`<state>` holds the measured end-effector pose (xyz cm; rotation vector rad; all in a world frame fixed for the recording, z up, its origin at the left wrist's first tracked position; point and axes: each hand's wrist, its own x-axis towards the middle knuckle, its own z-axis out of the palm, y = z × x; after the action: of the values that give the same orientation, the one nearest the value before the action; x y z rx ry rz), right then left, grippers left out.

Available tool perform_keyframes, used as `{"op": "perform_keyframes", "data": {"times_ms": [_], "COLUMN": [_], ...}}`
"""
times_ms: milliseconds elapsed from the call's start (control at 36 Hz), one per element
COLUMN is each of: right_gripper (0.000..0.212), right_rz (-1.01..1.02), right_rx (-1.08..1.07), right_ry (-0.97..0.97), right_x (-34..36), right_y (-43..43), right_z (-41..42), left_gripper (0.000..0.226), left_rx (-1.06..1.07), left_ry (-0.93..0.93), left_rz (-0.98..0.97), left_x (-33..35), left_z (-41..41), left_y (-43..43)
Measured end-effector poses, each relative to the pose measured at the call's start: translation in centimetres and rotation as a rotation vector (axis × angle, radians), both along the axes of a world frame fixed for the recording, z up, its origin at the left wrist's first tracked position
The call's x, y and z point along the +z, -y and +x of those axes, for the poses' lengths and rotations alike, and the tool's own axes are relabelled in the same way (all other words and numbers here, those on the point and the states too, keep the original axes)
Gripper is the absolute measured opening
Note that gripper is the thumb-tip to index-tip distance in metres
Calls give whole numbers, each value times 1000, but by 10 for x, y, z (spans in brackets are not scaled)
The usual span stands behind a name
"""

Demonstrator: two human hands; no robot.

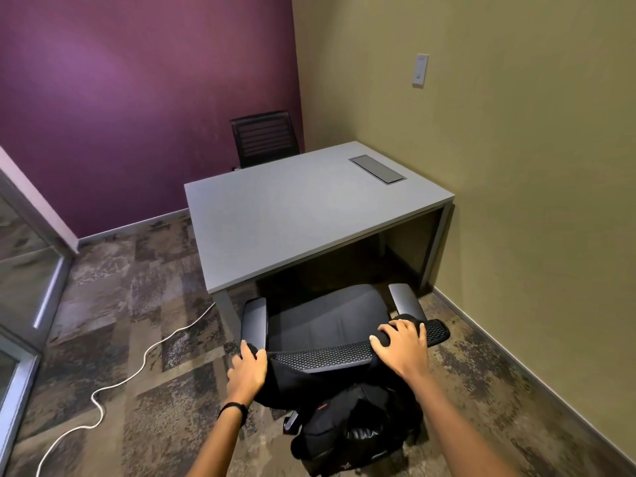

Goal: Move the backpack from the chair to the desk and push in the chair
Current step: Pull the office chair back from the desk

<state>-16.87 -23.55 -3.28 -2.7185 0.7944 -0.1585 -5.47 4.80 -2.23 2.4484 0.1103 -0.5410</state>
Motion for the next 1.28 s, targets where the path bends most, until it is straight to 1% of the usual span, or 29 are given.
{"op": "perform_keyframes", "data": {"times_ms": [222,444,556,611,667,722,778,833,889,944,1000,1028,1083,1167,1278], "right_gripper": [39,39,38,39,39,40,40,40,41,41,42,42,43,46,47], "right_rz": [3,23,16,12,11,9,16,21,22,29,44,52,63,79,109], "right_rx": [-4,23,35,37,40,43,48,55,67,78,88,93,102,118,155], "right_ry": [-8,-5,-12,-10,-16,-33,-37,-42,-48,-54,-63,-67,-78,-107,-144], "right_x": [1,11,11,11,11,12,13,14,16,18,21,22,24,25,27], "right_y": [0,1,1,1,1,1,1,1,2,2,4,4,6,8,12], "right_z": [2,5,2,0,0,0,-1,-2,-4,-6,-7,-7,-9,-10,-11], "left_gripper": [61,59,60,62,62,58,56,59,73,93,109,112,110,100,73], "left_rx": [53,158,141,99,53,-28,-176,-351,-480,-559,-608,-619,-628,-643,-679], "left_ry": [-5,-71,-119,-158,-180,-197,-250,-306,-343,-361,-326,-296,-237,-190,-72], "left_rz": [-144,-471,-570,-583,-561,-496,-387,-307,-236,-142,-17,41,108,188,268], "left_x": [-13,-18,-23,-24,-24,-26,-30,-36,-40,-43,-47,-48,-52,-53,-47], "left_z": [-10,-28,-42,-49,-56,-65,-78,-91,-101,-109,-117,-121,-127,-131,-127], "left_y": [-16,-19,-18,-15,-6,5,17,30,44,59,75,82,95,112,128]}}
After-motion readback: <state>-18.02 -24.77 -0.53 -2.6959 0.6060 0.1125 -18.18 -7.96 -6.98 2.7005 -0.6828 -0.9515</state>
